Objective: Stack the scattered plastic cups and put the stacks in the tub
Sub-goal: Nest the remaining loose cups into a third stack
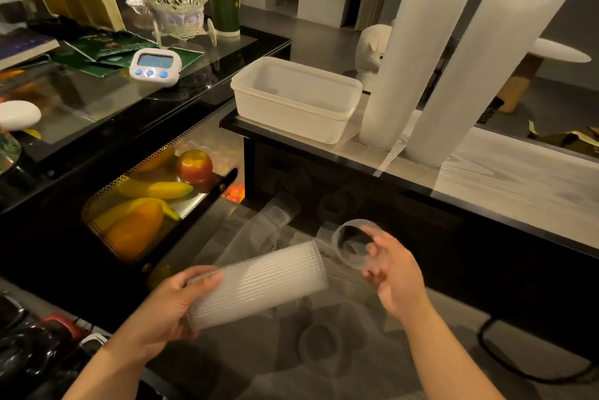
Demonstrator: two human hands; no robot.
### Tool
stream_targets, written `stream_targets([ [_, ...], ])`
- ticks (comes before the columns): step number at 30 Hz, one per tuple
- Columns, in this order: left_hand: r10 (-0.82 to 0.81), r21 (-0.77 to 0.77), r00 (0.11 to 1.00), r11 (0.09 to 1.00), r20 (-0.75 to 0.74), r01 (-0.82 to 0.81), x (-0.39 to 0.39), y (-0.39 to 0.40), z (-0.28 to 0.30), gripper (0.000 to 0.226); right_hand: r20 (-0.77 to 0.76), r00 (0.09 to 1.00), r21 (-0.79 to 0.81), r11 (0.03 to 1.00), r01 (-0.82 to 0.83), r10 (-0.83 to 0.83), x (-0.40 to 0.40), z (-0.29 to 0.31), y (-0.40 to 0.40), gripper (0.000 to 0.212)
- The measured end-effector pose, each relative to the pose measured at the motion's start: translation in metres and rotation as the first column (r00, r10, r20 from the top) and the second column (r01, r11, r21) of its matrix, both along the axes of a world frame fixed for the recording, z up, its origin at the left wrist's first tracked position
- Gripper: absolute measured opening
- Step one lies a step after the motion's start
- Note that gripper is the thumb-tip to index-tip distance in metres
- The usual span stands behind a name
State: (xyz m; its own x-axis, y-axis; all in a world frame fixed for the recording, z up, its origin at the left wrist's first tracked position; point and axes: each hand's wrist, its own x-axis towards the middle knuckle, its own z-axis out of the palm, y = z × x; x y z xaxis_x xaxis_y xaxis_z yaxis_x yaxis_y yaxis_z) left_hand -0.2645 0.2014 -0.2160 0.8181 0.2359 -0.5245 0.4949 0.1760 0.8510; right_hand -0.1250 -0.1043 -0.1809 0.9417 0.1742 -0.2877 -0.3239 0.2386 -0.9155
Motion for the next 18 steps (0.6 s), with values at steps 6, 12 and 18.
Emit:
stream_targets([
  [6, -0.085, -0.020, 0.996, 0.996, 0.008, 0.085, -0.005, -0.008, 0.000, 0.098, -0.238, 0.922, 0.093, 0.952, -0.291, 0.305, -0.024, -0.002, -0.004, 0.026],
  [12, -0.086, -0.074, 0.996, 0.993, 0.031, 0.088, -0.006, -0.004, 0.003, 0.094, -0.205, 0.883, 0.025, 0.904, -0.427, 0.423, -0.021, 0.004, -0.001, 0.026],
  [18, -0.101, -0.037, 0.994, 0.994, 0.032, 0.102, -0.010, 0.005, 0.004, 0.104, -0.192, 0.790, -0.030, 0.801, -0.598, 0.583, -0.023, 0.001, 0.008, 0.044],
])
